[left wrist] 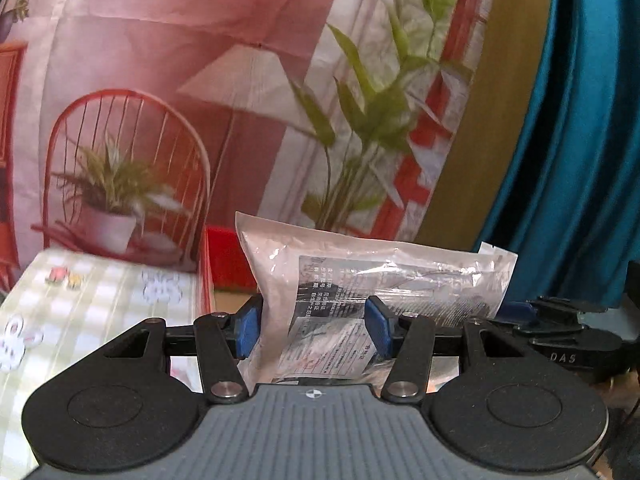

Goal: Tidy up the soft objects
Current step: 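Lift the clear plastic bag with the left tool and carry it over the red box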

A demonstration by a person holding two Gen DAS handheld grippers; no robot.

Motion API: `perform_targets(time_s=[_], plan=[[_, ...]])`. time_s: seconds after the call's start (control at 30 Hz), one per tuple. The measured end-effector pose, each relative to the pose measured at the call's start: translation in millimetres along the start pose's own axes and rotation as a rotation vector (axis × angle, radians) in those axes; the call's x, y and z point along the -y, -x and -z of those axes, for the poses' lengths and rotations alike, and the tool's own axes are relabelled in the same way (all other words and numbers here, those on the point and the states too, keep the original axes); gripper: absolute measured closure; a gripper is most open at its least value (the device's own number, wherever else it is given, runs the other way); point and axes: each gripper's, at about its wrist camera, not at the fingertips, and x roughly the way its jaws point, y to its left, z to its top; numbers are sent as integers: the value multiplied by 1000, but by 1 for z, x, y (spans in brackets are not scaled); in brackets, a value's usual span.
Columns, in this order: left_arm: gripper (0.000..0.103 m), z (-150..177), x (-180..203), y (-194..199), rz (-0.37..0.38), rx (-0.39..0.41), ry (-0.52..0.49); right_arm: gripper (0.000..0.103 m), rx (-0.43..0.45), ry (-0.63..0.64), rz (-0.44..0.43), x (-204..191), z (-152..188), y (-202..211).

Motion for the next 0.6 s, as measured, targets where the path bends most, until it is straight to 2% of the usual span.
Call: perform_targets(time_s=[0.27, 0.4, 0.6], plan=[[46, -38, -19, -64, -7, -16, 51, 64, 35, -20, 2, 35, -37, -63], [47, -40, -29, -91, -18, -46, 64, 67, 37, -48, 5, 53, -40, -93], [47, -41, -37, -130, -49, -81, 23, 67, 20, -64, 17, 69, -38, -132]])
